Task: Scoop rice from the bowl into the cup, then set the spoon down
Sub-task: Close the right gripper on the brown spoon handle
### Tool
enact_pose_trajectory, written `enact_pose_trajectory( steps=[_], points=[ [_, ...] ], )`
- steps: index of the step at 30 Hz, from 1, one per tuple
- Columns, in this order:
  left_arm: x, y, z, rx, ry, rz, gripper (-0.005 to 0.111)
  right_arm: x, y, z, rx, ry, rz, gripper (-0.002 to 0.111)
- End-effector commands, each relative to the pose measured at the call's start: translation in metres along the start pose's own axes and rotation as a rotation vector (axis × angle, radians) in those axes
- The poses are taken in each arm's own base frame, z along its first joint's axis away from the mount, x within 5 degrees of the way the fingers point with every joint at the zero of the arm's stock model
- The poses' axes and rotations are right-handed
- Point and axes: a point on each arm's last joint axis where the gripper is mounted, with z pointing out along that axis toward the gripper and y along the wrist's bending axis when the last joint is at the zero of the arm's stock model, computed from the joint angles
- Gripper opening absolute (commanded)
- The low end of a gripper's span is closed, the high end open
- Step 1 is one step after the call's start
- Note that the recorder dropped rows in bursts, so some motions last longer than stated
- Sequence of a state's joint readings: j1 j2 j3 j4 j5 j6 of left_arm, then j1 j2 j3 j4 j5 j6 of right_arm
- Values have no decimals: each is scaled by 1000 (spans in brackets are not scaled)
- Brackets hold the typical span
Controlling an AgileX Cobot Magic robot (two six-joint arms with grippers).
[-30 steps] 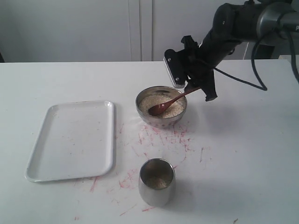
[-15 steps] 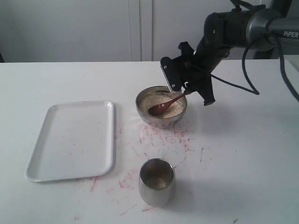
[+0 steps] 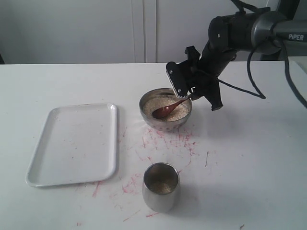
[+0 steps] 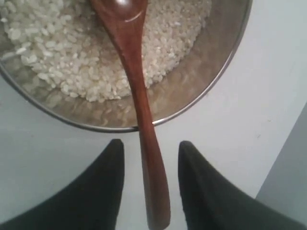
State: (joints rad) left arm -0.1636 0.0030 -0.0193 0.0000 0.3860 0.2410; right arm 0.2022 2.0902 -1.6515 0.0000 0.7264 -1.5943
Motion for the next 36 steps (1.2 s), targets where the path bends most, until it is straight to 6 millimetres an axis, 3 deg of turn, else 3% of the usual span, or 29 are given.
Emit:
enact_pose_trajectory(
  steps=[1,14,36],
  points=[
    [6,-1,1,11,38,-5,14,2,-2,2,25,2,16,36],
    [6,-1,1,11,38,-5,14,4,0,16,20,22,14,30],
    [6,-1,1,11,38,-5,14,5,3,28,16,36,31,30]
  ],
)
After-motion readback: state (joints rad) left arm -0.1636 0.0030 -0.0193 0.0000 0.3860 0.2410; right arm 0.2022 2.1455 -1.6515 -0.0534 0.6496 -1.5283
